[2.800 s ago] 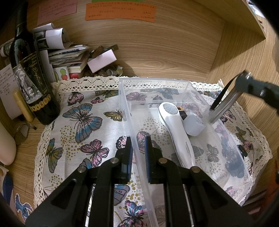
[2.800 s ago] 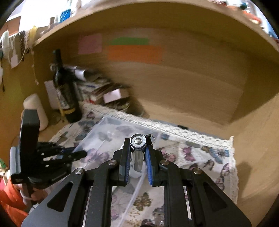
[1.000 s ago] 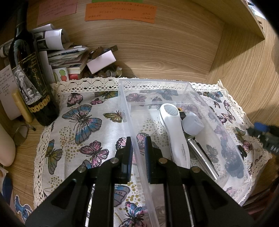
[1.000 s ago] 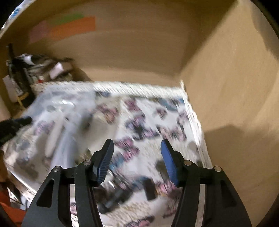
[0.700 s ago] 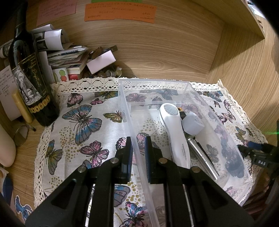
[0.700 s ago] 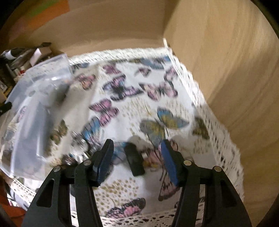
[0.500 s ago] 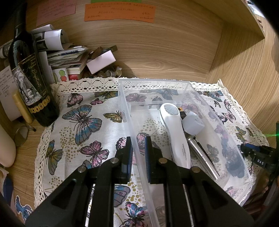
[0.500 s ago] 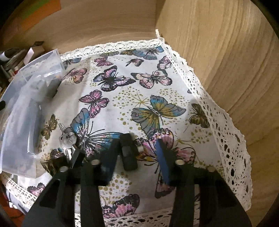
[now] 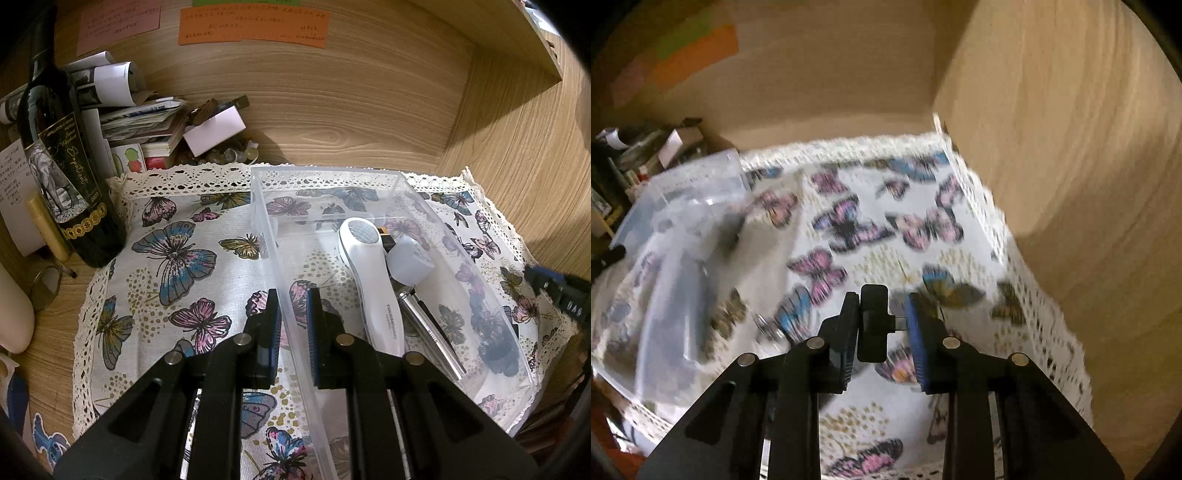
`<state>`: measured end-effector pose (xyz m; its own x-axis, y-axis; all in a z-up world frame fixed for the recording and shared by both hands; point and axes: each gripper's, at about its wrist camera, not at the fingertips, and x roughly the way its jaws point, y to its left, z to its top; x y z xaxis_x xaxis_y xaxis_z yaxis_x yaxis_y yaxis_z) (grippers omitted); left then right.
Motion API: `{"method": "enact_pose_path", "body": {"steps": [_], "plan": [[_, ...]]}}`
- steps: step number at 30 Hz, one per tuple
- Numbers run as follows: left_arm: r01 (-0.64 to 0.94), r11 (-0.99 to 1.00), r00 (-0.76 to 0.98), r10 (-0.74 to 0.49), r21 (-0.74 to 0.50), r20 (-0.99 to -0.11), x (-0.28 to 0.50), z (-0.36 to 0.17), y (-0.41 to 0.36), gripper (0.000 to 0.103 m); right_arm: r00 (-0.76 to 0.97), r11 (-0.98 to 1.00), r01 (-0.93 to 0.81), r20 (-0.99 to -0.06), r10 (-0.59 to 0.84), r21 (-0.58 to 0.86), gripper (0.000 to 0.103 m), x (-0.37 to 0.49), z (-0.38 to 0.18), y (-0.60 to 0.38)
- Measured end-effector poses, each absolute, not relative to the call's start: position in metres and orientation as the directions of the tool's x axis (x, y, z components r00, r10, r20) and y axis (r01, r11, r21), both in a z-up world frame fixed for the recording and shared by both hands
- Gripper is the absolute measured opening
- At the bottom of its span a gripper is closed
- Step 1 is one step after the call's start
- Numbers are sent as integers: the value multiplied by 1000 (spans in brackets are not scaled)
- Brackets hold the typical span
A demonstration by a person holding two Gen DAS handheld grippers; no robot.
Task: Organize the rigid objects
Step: 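Move the right tool back toward the remaining items on the cloth, then grasp the black clip-like item with the right tool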
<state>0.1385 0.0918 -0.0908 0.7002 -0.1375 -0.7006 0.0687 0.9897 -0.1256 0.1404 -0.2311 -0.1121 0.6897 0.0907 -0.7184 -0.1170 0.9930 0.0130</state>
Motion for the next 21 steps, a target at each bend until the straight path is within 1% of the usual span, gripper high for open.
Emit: {"method": "enact_pose_path", "body": {"steps": [8, 15, 21], "plan": [[69, 990, 700, -137, -125, -701, 138, -91, 92, 12, 750, 978, -210, -644, 153, -12, 24, 148, -74, -199], [70, 990, 700, -136, -122, -701, 139, -91, 93, 12, 769, 946, -324, -592, 242, -34, 24, 154, -52, -161], [70, 990, 700, -136, -122, -701, 139, -91, 93, 12, 742, 911, -411, -590, 317, -27, 24, 161, -48, -129]]}}
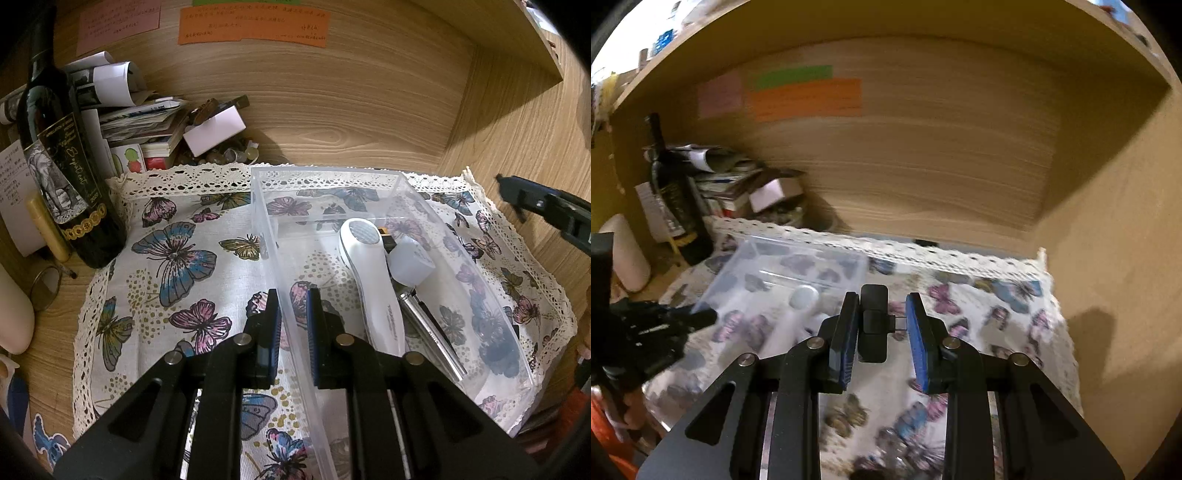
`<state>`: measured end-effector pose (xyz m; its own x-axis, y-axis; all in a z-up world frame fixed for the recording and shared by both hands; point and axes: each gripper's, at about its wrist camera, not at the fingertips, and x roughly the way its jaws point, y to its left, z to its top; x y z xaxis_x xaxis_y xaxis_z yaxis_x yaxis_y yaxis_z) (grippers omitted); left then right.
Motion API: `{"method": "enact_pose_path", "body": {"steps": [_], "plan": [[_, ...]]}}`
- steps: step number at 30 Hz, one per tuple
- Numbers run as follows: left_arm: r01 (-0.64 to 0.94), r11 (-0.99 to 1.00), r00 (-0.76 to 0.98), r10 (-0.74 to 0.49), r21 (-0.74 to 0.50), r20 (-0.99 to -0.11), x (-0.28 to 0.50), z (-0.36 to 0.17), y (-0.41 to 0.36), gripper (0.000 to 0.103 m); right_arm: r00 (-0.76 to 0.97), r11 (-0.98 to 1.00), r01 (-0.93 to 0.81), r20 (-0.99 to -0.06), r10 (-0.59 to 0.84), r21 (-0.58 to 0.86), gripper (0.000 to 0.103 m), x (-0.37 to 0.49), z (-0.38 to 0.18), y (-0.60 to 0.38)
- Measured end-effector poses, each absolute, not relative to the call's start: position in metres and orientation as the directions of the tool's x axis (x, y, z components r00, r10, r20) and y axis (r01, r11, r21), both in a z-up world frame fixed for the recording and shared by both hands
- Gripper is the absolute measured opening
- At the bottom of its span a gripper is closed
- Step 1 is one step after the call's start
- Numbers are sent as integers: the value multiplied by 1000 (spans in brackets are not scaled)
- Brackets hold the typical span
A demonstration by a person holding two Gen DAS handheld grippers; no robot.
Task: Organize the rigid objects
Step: 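Grasp the black clip-like item with the right tool, then lower the black item into the clear box and open the right tool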
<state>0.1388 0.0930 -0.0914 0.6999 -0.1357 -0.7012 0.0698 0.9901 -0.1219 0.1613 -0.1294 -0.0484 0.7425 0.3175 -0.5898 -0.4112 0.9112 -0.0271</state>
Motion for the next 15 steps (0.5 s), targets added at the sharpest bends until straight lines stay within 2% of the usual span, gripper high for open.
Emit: {"method": "enact_pose_path", "body": {"steps": [15], "plan": [[69, 990, 700, -134, -121, -701, 139, -92, 93, 12, 590, 829, -558, -718, 369, -32, 24, 177, -84, -75]]}}
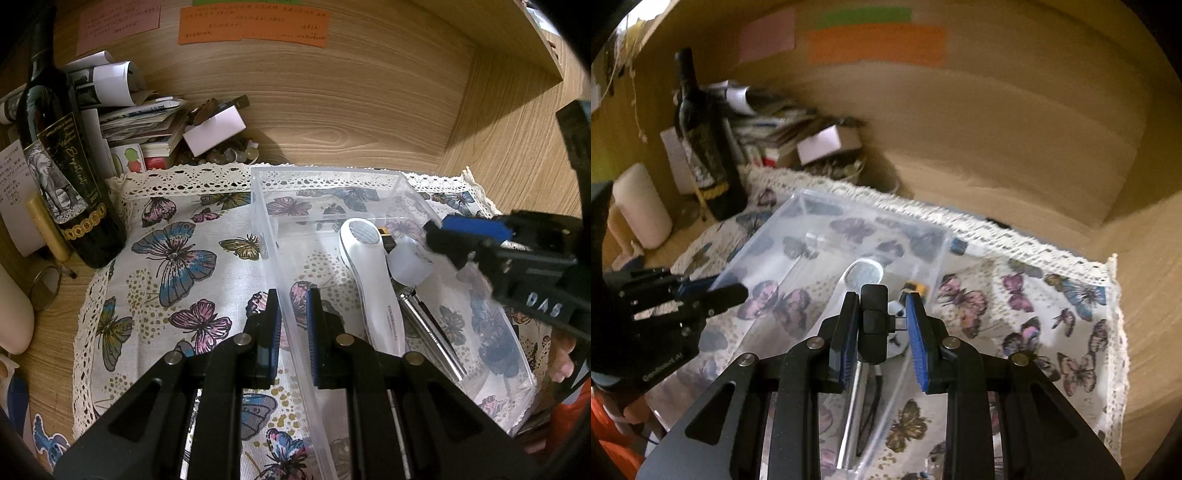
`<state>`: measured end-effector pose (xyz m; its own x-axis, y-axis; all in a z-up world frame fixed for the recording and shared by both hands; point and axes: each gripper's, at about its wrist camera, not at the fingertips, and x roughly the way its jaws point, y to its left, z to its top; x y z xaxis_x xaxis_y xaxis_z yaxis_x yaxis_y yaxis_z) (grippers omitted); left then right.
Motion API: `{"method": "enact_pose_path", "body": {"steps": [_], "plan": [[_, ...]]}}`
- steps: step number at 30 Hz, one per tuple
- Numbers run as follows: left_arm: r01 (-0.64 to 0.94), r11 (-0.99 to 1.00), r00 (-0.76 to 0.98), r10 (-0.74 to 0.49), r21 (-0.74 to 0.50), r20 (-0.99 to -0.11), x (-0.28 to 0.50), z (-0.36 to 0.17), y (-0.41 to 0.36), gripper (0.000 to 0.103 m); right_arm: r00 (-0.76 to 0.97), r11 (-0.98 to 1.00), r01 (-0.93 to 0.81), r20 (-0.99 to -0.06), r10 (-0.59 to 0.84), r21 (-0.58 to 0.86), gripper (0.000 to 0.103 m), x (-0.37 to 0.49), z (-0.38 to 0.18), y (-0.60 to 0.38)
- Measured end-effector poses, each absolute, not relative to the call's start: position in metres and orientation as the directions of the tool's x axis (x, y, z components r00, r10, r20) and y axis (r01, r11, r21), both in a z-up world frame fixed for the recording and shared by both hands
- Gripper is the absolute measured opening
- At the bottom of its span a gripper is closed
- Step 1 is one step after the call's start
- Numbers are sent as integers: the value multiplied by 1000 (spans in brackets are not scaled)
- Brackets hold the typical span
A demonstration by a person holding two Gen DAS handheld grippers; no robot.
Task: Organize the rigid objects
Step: 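Lower the black item into the clear box and open the right tool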
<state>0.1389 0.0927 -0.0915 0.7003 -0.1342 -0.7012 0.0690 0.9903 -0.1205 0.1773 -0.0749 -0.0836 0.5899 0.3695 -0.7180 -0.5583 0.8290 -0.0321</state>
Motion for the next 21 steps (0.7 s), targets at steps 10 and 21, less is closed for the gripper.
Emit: {"method": "enact_pose_path", "body": {"steps": [10, 21], "plan": [[69, 990, 700, -134, -120, -701, 139, -91, 94, 12, 546, 822, -568, -756, 361, -19, 24, 182, -98, -68], [70, 991, 700, -132, -116, -702, 139, -93, 95, 12, 623, 854, -519, -695, 360, -22, 29, 168, -71, -94]]}}
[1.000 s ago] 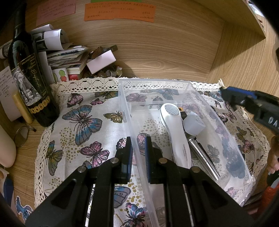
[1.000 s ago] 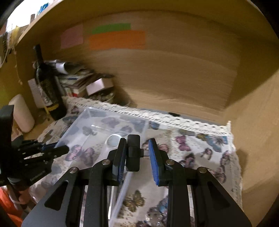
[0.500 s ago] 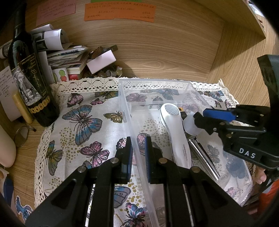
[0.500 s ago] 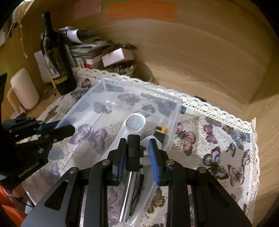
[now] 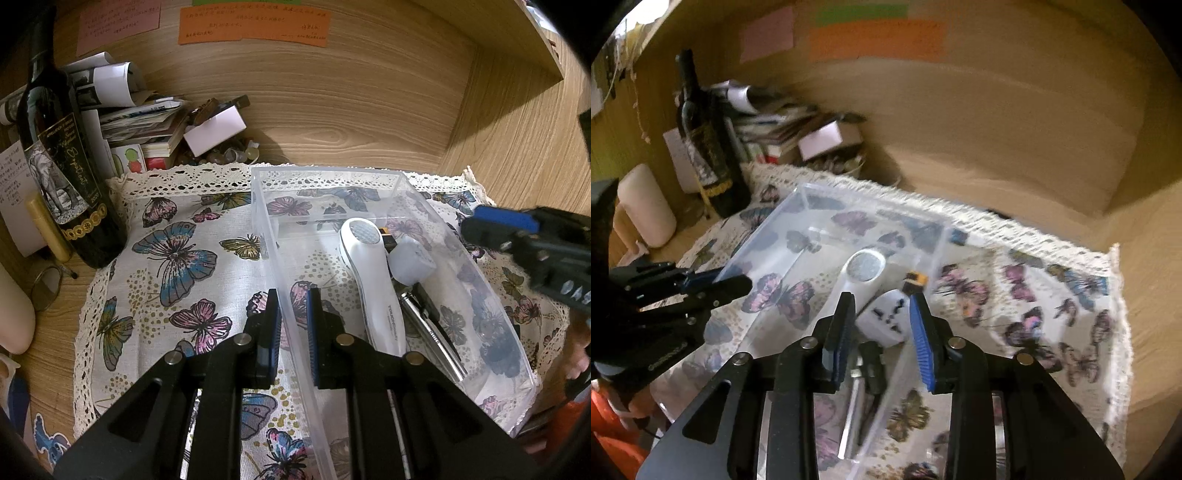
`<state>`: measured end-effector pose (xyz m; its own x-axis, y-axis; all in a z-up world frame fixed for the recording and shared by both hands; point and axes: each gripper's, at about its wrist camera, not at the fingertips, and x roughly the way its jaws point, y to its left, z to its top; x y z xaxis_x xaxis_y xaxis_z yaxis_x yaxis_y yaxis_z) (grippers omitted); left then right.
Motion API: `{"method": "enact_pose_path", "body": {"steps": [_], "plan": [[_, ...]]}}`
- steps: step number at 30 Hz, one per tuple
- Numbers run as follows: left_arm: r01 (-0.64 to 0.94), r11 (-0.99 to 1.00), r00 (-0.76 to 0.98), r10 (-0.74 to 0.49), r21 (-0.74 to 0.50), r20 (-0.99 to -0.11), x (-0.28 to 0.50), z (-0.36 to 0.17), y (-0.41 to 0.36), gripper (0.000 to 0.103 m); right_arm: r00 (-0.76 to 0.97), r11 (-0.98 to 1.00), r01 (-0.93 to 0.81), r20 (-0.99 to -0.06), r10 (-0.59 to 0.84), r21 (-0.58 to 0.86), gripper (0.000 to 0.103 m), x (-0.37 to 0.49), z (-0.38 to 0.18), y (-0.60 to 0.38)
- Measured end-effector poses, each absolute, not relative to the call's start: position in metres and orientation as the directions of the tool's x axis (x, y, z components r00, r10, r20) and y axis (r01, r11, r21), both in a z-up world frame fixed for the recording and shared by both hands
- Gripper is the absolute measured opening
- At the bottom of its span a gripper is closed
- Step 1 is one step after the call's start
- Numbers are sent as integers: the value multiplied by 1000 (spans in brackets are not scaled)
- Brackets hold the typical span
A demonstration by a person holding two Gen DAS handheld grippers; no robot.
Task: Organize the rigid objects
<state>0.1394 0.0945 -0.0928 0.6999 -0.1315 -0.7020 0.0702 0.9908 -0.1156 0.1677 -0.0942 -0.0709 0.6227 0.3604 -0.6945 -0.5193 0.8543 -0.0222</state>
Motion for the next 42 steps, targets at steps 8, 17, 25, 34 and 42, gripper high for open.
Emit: {"method": "enact_pose_path", "body": {"steps": [8, 17, 25, 34, 42], "plan": [[70, 991, 700, -131, -115, -702, 139, -93, 94, 12, 705, 911, -412, -645, 295, -35, 37, 149, -54, -141], [70, 991, 700, -130, -114, -702, 139, -93, 94, 12, 666, 958, -282, -727, 166, -40, 37, 135, -91, -184], [70, 991, 701, -128, -111, -702, 139, -93, 93, 12, 573, 978, -203, -805, 153, 42, 37, 113, -135, -207], [70, 991, 700, -128, -112, -702, 139, -93, 93, 12, 537, 975, -210, -824, 180, 76, 34, 108, -153, -202], [70, 991, 700, -128, -112, -702, 139, -93, 93, 12, 582, 982, -170, -796, 167, 82, 21, 107, -144, -217]]}}
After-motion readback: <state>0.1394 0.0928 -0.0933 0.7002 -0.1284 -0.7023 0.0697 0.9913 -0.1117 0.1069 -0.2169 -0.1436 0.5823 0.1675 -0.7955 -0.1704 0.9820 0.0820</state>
